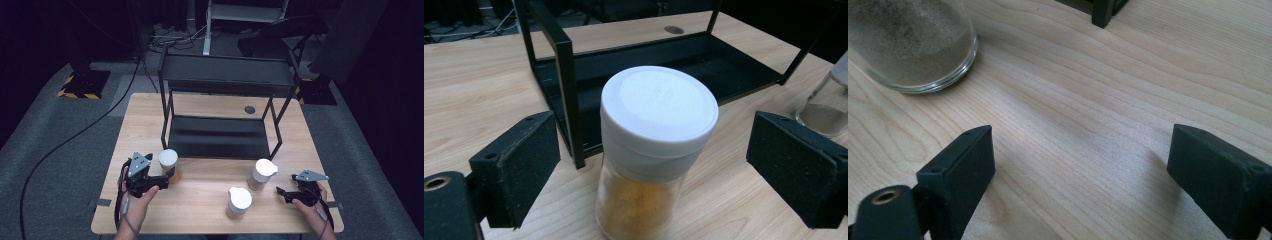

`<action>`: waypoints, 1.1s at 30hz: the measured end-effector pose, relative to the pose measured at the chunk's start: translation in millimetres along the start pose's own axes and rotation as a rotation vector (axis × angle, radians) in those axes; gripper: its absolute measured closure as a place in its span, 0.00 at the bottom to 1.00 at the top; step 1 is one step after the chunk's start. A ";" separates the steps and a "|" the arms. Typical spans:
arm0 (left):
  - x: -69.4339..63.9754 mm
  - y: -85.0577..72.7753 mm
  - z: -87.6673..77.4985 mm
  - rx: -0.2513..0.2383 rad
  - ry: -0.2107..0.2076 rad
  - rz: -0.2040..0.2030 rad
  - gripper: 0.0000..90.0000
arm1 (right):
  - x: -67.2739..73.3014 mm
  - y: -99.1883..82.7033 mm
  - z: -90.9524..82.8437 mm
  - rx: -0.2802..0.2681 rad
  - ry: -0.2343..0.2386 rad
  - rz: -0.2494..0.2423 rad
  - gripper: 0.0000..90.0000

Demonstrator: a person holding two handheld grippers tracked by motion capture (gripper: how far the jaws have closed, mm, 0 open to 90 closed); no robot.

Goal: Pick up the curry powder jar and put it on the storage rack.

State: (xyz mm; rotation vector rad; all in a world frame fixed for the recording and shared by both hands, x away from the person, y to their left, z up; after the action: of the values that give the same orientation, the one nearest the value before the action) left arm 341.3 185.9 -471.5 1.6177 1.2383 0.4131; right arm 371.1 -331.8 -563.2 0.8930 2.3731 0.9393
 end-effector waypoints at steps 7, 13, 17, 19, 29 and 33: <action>0.9 1.1 7.7 0.006 0.001 0.003 0.07 | -0.3 0.4 0.4 0.001 -0.001 0.000 0.13; 1.6 1.0 13.7 0.009 0.004 0.008 0.08 | -0.4 0.4 0.5 0.001 -0.001 0.001 0.13; 2.0 1.2 17.0 0.011 0.006 0.012 0.10 | -0.4 0.4 0.5 0.001 -0.001 0.001 0.13; 1.9 0.9 19.4 0.012 0.006 0.015 0.10 | -0.4 0.4 0.5 0.001 -0.002 0.001 0.13; 1.6 0.5 28.7 0.022 0.015 0.037 0.18 | -0.4 0.4 0.5 0.002 -0.003 0.002 0.13; 0.6 -0.1 29.9 0.025 -0.002 0.048 0.32 | -0.4 0.5 0.5 0.002 -0.004 0.003 0.13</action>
State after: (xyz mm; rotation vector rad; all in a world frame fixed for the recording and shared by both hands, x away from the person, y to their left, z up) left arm 364.0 171.4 -484.6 1.6715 1.2094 0.4282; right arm 371.9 -331.6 -563.2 0.8991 2.3699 0.9358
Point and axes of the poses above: each handheld gripper's, and its own axes: z roughly forward along the jaws, y roughly out of its top, x roughly to its left, the point moved 2 cm from there along z, roughly forward along the jaws, and after that the axes turned 12 degrees about -z, right-handed, at the moved point
